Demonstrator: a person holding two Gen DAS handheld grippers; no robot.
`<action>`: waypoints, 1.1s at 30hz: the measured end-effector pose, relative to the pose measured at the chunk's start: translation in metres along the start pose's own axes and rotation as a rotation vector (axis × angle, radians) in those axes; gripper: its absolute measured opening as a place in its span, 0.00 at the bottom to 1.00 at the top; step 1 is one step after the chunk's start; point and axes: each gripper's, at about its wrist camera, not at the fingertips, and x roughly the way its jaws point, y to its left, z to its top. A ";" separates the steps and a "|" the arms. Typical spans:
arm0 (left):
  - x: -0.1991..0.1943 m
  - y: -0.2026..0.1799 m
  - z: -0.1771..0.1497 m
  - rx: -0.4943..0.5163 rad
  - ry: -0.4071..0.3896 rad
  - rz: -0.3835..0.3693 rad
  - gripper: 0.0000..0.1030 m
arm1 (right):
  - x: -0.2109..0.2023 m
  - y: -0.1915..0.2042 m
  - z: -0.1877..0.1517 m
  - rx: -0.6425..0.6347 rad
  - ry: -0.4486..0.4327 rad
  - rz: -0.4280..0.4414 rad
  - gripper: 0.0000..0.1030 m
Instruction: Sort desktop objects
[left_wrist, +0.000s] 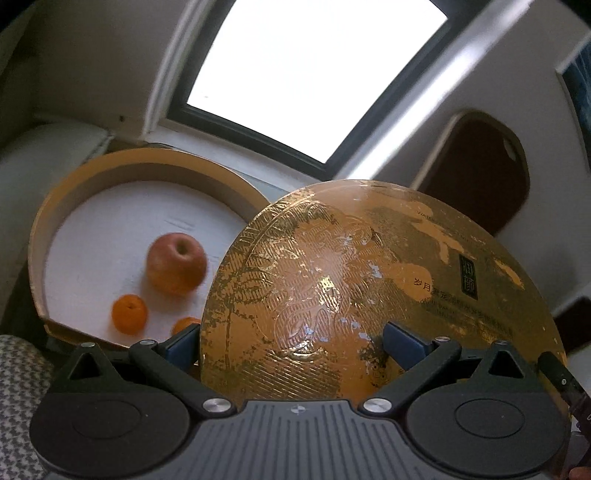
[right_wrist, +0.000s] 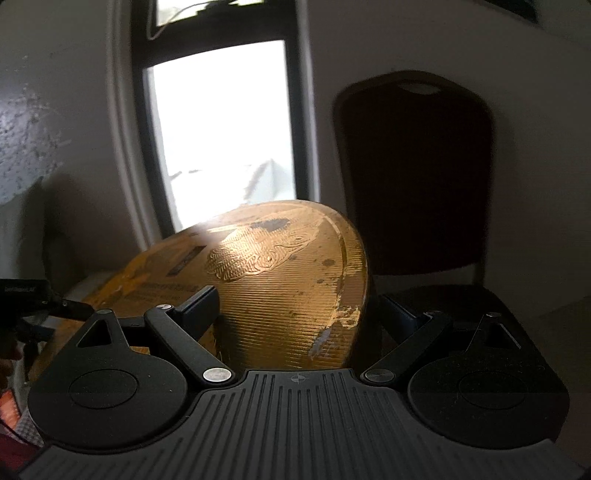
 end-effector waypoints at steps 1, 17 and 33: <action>0.002 -0.005 -0.001 0.013 0.007 -0.001 0.98 | -0.002 -0.004 -0.002 0.008 0.001 -0.010 0.91; 0.028 -0.032 -0.010 0.089 0.085 -0.015 0.98 | -0.011 -0.048 -0.039 0.136 0.047 -0.095 0.91; 0.006 0.008 0.005 0.041 -0.012 0.019 0.97 | 0.022 -0.017 -0.018 0.089 0.034 -0.025 0.91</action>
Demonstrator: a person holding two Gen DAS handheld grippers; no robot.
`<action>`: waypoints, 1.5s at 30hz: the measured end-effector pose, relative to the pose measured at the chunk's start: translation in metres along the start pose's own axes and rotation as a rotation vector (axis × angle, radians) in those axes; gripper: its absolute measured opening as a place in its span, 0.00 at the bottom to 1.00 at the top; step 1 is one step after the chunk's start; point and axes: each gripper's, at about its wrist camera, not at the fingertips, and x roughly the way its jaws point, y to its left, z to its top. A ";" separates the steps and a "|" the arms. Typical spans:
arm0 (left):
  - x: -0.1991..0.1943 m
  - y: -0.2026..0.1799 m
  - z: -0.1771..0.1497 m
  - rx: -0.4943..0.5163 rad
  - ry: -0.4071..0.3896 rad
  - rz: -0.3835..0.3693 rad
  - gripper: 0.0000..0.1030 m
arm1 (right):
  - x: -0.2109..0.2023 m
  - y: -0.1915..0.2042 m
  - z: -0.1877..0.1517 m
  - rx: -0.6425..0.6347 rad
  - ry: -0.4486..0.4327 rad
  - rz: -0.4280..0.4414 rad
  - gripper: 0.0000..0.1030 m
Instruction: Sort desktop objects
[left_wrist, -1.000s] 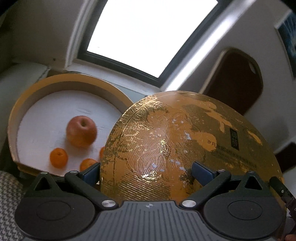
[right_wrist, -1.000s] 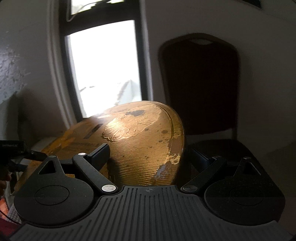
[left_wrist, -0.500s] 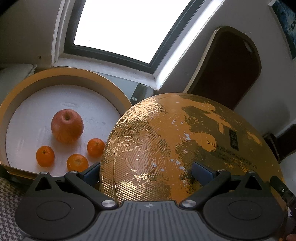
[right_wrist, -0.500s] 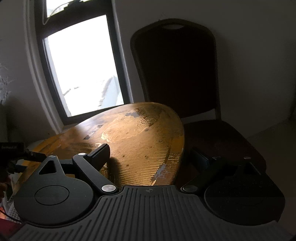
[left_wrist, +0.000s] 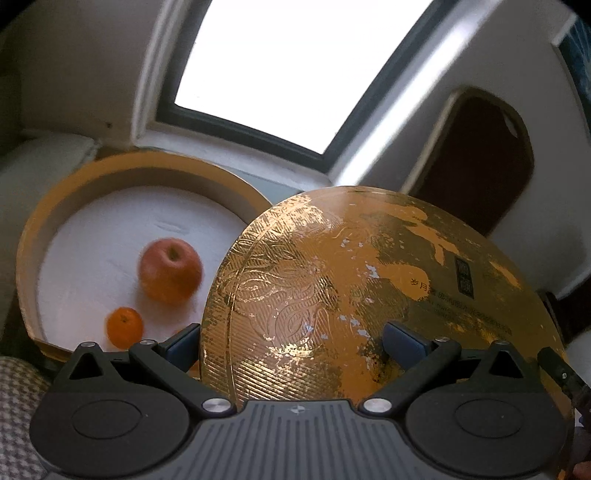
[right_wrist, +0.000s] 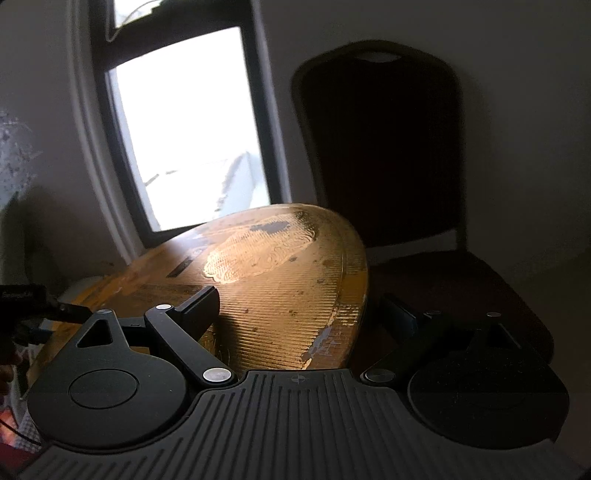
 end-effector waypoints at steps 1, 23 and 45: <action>-0.003 0.005 0.002 -0.003 -0.013 0.011 0.97 | 0.005 0.004 0.001 -0.004 -0.003 0.016 0.91; -0.061 0.115 0.033 -0.153 -0.221 0.313 0.97 | 0.147 0.143 0.022 -0.096 0.031 0.394 0.91; -0.005 0.127 0.065 -0.109 -0.255 0.401 0.97 | 0.253 0.157 0.010 -0.031 0.019 0.490 0.91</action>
